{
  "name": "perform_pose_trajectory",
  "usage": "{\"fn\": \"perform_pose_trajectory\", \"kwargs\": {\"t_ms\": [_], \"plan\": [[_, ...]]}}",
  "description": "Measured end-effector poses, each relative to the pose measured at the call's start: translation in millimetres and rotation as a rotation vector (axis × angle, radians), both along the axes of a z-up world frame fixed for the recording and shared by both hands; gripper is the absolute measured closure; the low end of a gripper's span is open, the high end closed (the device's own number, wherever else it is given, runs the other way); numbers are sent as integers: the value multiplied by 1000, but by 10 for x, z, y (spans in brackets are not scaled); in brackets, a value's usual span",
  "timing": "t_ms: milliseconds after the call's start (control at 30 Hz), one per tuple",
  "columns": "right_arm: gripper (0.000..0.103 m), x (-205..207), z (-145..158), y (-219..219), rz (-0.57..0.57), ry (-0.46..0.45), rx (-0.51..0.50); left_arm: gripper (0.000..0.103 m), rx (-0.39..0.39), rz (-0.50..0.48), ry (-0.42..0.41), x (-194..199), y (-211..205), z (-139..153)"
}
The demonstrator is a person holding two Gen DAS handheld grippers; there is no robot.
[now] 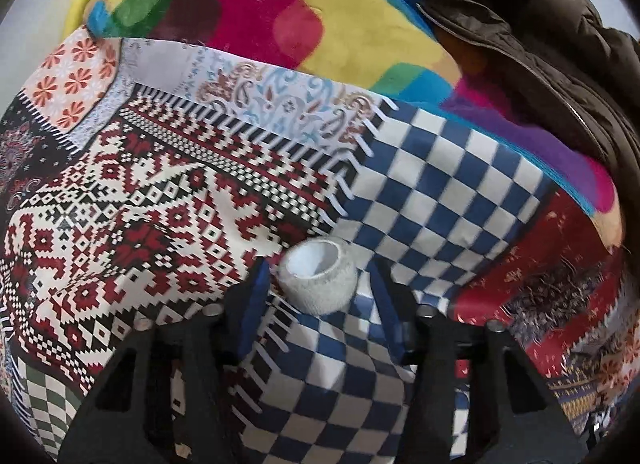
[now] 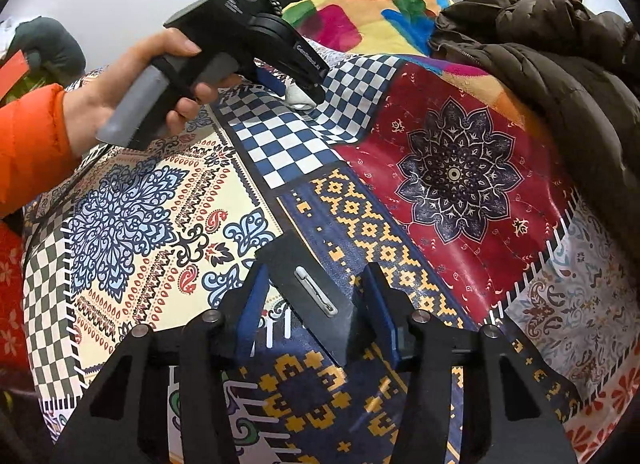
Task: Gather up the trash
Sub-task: 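Grasp the white tape roll with the left tool while the right tool grasps the black blade pack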
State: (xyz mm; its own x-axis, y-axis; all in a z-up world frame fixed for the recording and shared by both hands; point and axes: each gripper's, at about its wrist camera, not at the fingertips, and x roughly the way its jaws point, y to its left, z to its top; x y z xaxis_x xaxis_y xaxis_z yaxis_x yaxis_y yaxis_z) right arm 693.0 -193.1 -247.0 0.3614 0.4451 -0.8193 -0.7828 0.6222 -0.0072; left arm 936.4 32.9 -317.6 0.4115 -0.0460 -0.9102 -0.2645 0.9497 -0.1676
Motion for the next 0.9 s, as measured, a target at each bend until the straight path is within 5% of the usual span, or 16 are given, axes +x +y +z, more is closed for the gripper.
{"fn": "perform_pose_trajectory", "kwargs": {"t_ms": [133,300,533,700,900], "plan": [[77,-71,-23,18,-5,-16,8,66,-54,11,-29,-77,92,42],[79,-174,-22,61,-86,0,-12,66,-72,-10,-98,-431,196,312],[80,-384,69,59,-187,20,-36,67,23,-90,-170,-1149,80,901],[80,-621,466,-48,-259,7,-2,66,98,-137,-223,-1808,-6,1371],[80,-1016,1118,-118,-328,-37,74,67,94,-143,-282,-2745,74,1987]]}}
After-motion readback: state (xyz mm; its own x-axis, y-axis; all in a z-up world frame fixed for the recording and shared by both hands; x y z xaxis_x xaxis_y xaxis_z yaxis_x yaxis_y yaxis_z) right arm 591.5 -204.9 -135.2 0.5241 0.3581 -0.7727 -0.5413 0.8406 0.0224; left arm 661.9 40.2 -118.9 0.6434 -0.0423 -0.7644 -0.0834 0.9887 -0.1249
